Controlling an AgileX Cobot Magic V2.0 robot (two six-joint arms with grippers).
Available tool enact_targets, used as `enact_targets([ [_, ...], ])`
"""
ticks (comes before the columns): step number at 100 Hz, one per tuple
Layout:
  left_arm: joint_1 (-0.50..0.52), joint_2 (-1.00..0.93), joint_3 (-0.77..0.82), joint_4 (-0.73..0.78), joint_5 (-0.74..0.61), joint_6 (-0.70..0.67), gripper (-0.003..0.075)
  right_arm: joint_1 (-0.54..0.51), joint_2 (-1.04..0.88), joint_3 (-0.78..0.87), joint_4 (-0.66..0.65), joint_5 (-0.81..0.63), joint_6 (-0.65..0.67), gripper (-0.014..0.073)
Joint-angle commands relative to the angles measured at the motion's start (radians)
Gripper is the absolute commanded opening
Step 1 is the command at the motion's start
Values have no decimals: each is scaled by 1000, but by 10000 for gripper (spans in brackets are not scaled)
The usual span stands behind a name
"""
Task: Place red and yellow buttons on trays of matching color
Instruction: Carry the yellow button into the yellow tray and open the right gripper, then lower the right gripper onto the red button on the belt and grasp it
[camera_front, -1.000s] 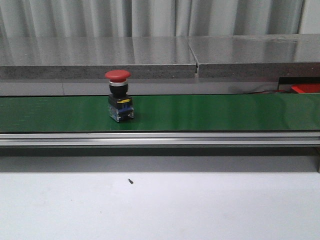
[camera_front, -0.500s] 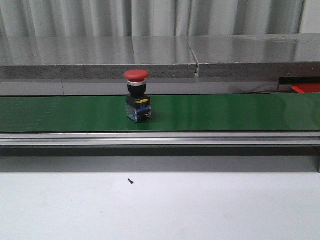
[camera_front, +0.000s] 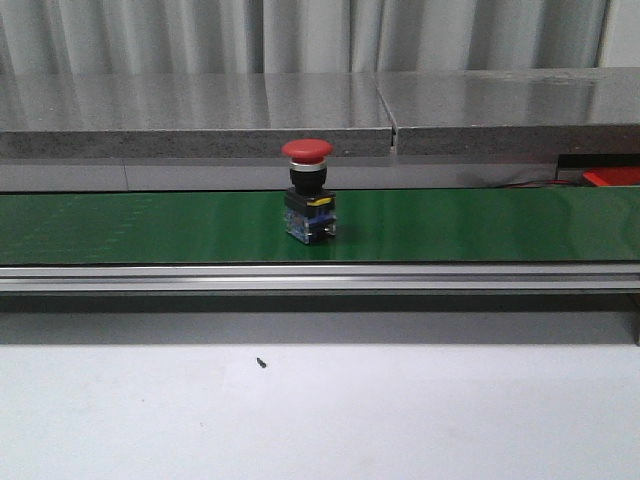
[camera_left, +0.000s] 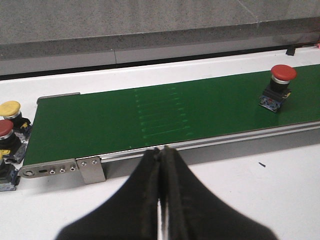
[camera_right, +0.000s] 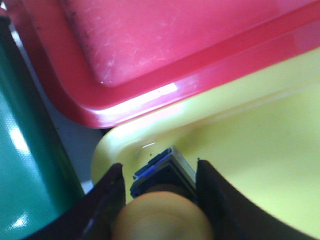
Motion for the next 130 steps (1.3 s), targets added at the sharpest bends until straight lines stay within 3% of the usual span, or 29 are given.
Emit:
enact_targets([
  [1, -7, 12, -25, -12, -69, -12, -19, -7, -42, -23, 3, -20, -2, 237],
  [27, -7, 12, -25, -12, -69, -12, -19, -7, -20, -23, -24, 4, -2, 335],
  [57, -7, 12, -25, -12, -69, -12, -19, -7, -23, -23, -24, 1, -2, 573],
  [101, -7, 12, -25, -12, -69, -12, -19, 5, -182, -23, -26, -26, -2, 573],
  [130, -7, 12, -25, -12, -69, -12, -19, 117, -304, -23, -28, 35, -4, 573],
])
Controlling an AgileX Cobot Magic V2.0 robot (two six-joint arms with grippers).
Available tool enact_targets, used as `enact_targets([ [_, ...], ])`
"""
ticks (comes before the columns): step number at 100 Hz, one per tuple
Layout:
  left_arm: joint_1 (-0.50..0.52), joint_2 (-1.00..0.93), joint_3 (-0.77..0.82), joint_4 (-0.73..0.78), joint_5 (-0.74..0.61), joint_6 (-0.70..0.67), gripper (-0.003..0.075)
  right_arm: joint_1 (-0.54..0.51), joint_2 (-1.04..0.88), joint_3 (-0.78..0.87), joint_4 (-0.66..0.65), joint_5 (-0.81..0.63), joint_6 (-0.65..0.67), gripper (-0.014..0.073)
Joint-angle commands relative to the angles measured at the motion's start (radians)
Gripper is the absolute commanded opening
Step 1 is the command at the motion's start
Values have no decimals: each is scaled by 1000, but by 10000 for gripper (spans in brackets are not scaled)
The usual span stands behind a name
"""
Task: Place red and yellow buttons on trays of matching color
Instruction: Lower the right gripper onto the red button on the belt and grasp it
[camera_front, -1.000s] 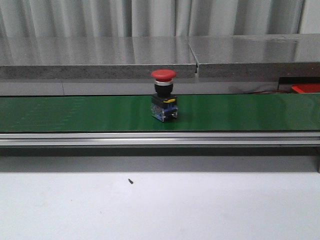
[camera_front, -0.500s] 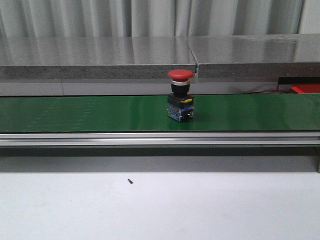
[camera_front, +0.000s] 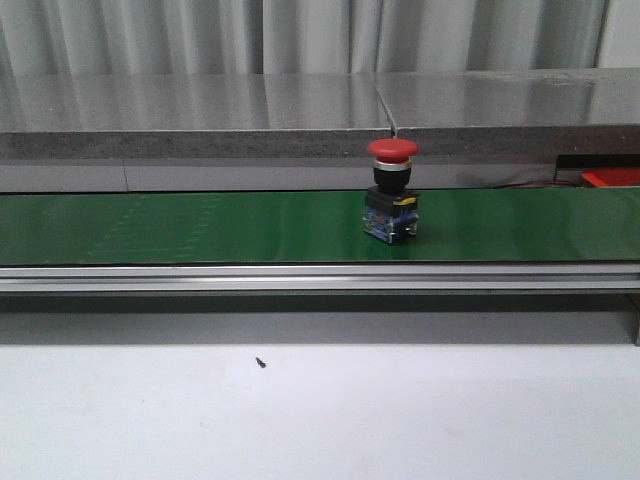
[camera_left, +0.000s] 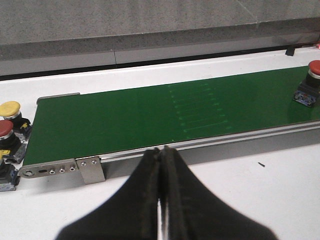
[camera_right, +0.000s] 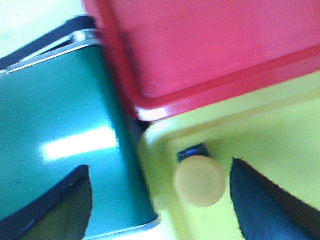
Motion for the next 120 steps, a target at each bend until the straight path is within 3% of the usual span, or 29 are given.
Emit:
enact_targets([
  [1, -7, 12, -25, -12, -69, -12, -19, 45, -73, -23, 3, -1, -5, 573],
  [89, -7, 12, -25, -12, -69, -12, -19, 542, -99, -23, 3, 40, -217, 573],
  [120, -7, 12, -25, -12, -69, -12, -19, 586, -7, -28, 3, -18, -235, 573],
])
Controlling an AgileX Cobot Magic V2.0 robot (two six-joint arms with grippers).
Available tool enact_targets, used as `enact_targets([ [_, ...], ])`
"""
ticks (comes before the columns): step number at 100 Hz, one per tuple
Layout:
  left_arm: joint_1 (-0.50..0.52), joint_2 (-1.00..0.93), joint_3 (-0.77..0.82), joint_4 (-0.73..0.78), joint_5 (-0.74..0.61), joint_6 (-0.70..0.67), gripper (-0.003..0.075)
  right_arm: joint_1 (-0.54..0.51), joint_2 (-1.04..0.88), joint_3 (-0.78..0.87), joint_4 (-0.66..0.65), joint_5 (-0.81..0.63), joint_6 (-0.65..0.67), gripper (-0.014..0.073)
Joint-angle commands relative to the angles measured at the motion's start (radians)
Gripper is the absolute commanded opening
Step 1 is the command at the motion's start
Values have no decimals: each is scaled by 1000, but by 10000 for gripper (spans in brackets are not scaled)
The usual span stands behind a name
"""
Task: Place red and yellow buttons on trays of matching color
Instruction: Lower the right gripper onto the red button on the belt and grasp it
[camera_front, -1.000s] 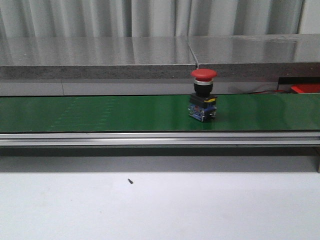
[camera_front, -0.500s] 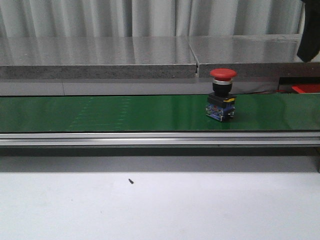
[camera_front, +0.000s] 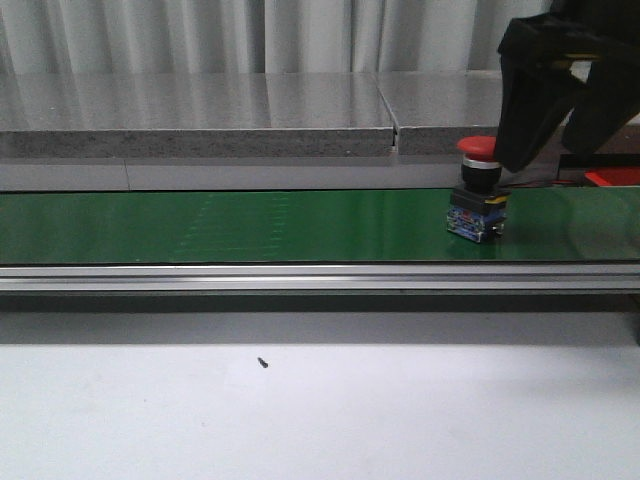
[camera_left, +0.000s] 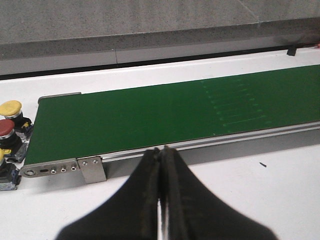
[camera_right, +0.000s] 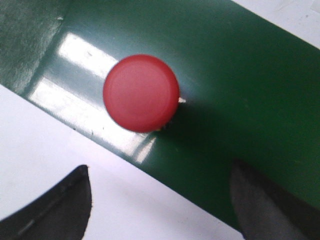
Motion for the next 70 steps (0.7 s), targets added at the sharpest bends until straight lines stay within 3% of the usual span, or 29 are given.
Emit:
enact_targets([
  [1, -7, 12, -25, -12, -69, -12, -19, 0, -15, -28, 3, -54, -17, 573],
  [41, -7, 12, -25, -12, -69, -12, -19, 0, 49, -28, 33, -164, -23, 549],
  [63, -7, 12, -25, -12, -69, -12, -19, 0, 58, -28, 36, -181, -23, 281],
  [70, -7, 12, -25, -12, -69, -12, -19, -2, 58, -28, 35, -186, -23, 242],
])
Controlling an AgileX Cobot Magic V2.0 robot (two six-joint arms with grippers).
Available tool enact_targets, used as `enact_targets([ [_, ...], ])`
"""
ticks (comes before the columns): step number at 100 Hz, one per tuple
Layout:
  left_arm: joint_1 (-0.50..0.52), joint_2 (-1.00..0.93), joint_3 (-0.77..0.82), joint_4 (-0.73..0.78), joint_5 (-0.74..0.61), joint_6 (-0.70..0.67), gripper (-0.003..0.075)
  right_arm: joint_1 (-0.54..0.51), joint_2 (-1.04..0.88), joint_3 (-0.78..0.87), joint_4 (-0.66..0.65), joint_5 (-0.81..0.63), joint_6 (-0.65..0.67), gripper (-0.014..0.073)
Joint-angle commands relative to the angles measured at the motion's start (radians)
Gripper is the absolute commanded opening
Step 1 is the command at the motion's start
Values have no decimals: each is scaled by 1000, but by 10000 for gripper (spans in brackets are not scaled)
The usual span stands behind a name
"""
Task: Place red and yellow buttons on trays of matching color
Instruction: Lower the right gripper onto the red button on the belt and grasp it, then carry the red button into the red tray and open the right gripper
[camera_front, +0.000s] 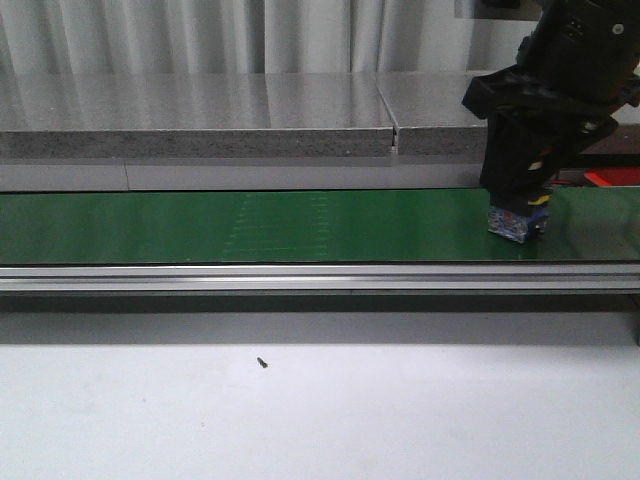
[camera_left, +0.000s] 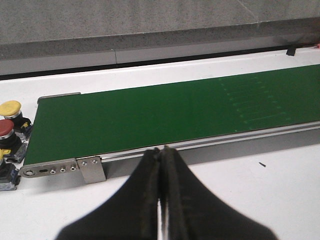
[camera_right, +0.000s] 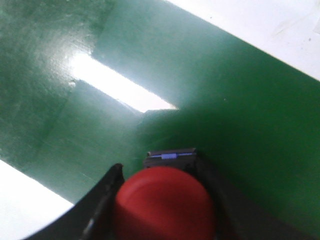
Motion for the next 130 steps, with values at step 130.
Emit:
enact_targets([
  [130, -7, 12, -25, -12, -69, -12, -19, -571, 110, -184, 41, -73, 8, 223],
])
